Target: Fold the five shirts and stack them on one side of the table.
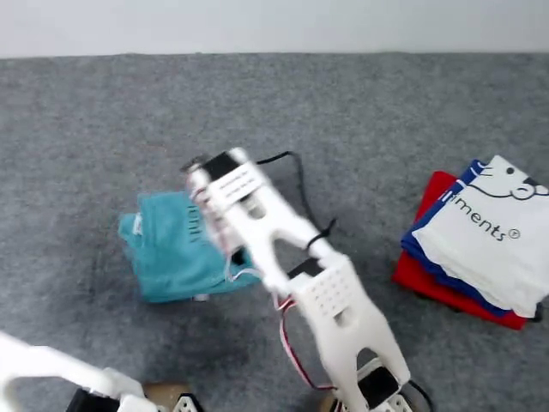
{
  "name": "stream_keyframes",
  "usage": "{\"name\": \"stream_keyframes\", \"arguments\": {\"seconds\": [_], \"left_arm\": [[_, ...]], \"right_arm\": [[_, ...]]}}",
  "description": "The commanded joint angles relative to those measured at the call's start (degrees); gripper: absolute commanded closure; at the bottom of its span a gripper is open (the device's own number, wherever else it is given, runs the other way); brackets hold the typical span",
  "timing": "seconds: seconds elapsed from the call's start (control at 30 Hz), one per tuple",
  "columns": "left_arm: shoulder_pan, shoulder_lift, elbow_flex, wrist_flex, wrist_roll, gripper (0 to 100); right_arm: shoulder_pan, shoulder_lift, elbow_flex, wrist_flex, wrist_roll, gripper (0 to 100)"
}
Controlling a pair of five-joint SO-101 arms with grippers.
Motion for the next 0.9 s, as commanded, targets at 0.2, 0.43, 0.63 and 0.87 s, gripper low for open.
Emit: {"name": "stream_keyframes", "arguments": {"seconds": [0.2,0.43,0.63,0.87], "left_arm": [[0.44,-1.76,-0.22,-1.05,-0.09,98],[0.44,-1.49,-0.22,-1.14,-0.09,98],[1.05,-1.85,-0.22,-0.88,-0.09,98],[3.6,-1.93,-1.71,3.08,0.0,98]], "right_arm": [[22.02,-8.84,0.88,1.27,37.01,99.0],[33.36,-9.71,-2.02,-10.86,66.2,99.1],[32.66,-7.34,-2.46,-13.14,65.41,98.6],[29.32,-11.3,-9.23,0.31,35.69,80.2]]}}
